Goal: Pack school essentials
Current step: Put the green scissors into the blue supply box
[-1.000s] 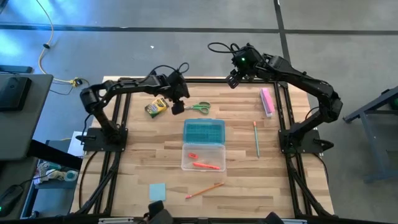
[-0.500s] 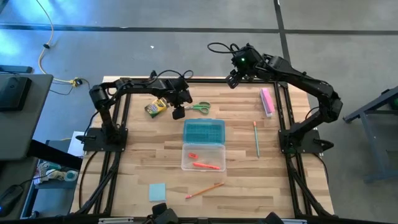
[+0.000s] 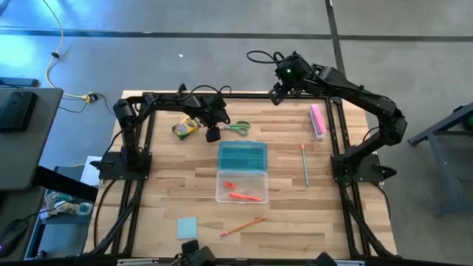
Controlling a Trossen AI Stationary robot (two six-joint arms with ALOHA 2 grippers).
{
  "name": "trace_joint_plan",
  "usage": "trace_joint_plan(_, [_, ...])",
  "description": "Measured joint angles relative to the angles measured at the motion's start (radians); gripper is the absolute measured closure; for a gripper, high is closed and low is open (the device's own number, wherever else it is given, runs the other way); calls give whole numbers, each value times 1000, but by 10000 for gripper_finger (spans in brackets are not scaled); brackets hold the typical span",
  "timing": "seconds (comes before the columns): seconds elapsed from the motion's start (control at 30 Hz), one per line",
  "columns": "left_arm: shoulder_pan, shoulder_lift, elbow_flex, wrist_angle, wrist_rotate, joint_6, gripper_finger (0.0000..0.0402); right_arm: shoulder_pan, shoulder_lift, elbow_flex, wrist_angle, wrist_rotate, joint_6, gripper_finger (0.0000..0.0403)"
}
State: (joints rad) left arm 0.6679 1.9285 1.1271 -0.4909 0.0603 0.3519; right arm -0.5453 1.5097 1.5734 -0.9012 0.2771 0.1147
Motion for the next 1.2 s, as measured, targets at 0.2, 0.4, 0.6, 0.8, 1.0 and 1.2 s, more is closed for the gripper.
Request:
trace_joint_plan(0.2, [-1,2,-1,-3,9,0,242,0,0,0,0,0,0,222])
trace_joint_plan(0.4, [5,3,-2,-5,23,0,327,0,0,0,0,0,-2,222])
trace_joint_plan(0.6, [5,3,-2,7,22,0,385,0,0,0,-1,0,-1,222])
trace_joint_plan(0.8, [4,3,-2,12,26,0,393,0,0,0,-15,0,0,222])
trace_joint_plan(1.0, [7,0,-3,8,73,0,394,0,0,0,-31,0,0,222])
trace_joint_plan(1.2, [7,-5,-3,4,80,2,395,0,0,0,-37,0,0,222])
